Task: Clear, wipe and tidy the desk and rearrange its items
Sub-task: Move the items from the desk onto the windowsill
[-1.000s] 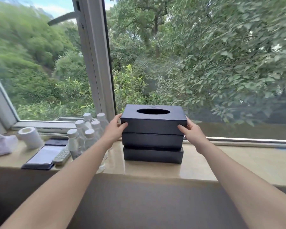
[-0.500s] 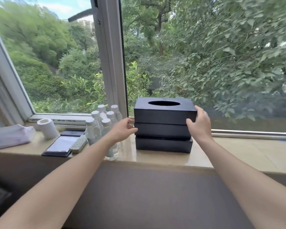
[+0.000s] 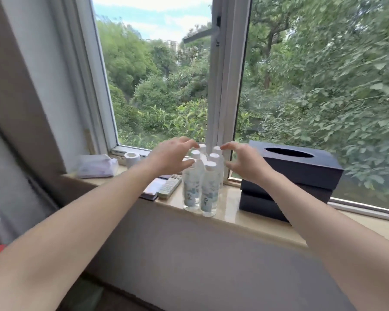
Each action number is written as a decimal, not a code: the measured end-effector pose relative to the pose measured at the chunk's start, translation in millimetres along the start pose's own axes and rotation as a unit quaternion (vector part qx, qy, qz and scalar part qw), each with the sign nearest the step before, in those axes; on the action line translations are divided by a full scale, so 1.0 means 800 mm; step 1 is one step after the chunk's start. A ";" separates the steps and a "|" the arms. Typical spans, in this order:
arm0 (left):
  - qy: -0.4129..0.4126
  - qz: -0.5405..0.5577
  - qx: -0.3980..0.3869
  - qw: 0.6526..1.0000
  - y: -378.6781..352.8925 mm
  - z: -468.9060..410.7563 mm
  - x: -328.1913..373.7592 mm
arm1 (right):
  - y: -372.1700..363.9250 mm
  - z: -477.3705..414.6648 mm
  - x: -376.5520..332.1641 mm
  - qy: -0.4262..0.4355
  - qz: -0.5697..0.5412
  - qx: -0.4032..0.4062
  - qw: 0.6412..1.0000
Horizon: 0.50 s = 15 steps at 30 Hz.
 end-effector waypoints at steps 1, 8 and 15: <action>0.024 -0.007 0.000 1.000 0.004 0.008 -0.024 | -0.011 -0.018 -0.017 0.013 -0.011 0.001 1.000; 0.171 -0.025 -0.018 0.985 0.014 0.084 -0.214 | -0.124 -0.129 -0.152 0.108 -0.078 -0.040 0.990; 0.266 -0.073 -0.029 0.961 0.028 0.192 -0.397 | -0.266 -0.213 -0.311 0.177 -0.142 -0.111 0.968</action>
Point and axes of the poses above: each hand's wrist, its own z-axis away from the middle knuckle, its own y-axis out of the back of the hand, x = y × z, the point moved 2 cm from there along -z, towards the middle knuckle, and after that the axes turned 14 degrees about y, right-handed, at the moved point
